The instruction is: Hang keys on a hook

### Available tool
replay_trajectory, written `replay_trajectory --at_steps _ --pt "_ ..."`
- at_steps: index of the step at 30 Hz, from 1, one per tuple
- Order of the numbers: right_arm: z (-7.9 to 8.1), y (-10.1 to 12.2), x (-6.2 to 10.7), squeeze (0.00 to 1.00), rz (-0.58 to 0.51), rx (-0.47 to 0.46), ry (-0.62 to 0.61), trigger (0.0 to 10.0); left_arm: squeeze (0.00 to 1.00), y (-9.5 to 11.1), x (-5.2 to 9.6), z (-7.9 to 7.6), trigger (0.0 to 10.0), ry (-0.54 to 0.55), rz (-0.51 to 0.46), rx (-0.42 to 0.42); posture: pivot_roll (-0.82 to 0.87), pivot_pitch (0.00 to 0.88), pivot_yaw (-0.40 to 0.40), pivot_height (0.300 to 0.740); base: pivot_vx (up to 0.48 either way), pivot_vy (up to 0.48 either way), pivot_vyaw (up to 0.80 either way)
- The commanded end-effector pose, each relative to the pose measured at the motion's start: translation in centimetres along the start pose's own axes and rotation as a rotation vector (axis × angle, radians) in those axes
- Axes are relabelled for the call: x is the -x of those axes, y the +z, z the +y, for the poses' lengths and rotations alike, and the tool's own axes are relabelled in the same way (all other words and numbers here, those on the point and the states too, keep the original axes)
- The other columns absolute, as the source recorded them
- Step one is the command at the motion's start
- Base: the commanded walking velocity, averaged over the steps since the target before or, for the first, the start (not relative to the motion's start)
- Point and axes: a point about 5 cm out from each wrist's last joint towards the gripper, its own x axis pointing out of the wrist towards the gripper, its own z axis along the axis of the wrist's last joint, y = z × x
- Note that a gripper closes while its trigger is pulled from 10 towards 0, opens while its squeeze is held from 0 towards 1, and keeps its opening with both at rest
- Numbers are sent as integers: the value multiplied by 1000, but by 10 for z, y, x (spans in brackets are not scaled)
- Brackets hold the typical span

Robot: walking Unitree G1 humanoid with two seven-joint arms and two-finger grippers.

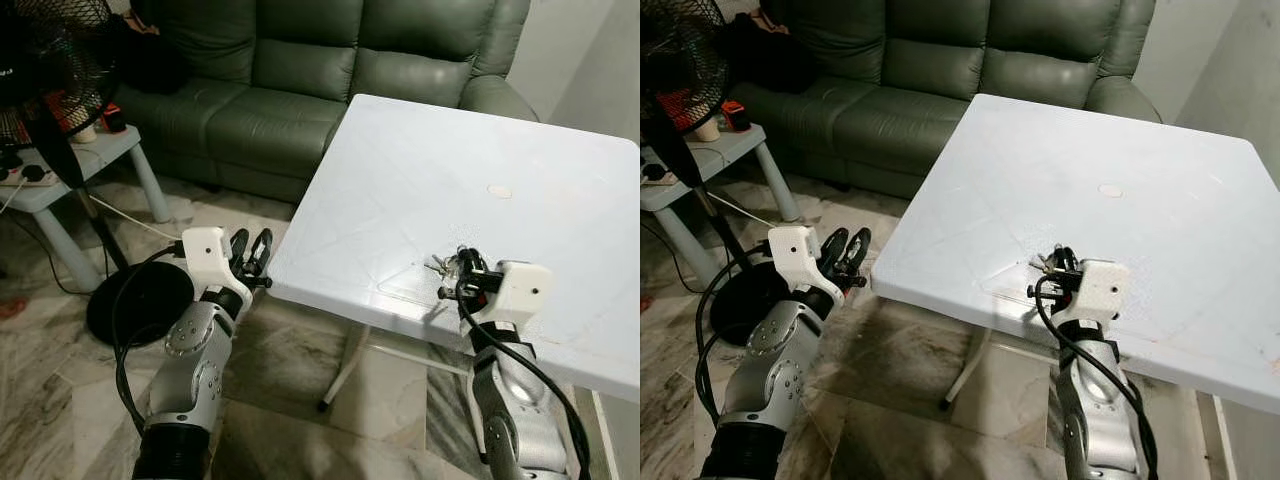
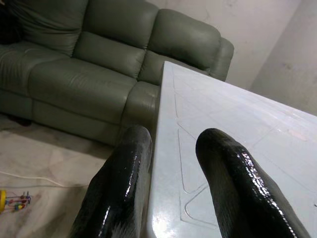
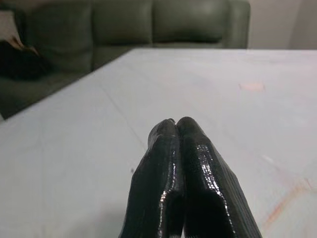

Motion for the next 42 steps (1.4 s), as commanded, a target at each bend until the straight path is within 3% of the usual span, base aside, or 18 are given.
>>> replay_trajectory --at_steps 1,13,21,42 --pt "0 2 -3 0 -1 23 -1 10000 0 1 -2 0 10000 11 1 -9 88 0 -39 740 0 0 -744" --pt "5 2 -9 0 8 74 16 10000 0 3 -8 8 10000 47 2 -28 78 0 -39 740 0 0 -744" --pt "-2 6 -8 0 -3 80 -2 10000 0 -2 -15 0 10000 43 10 -24 50 0 -33 740 0 0 -743" --pt "0 7 -12 0 -1 100 23 10000 0 -5 -18 5 10000 90 4 -37 57 0 -51 740 0 0 -744"
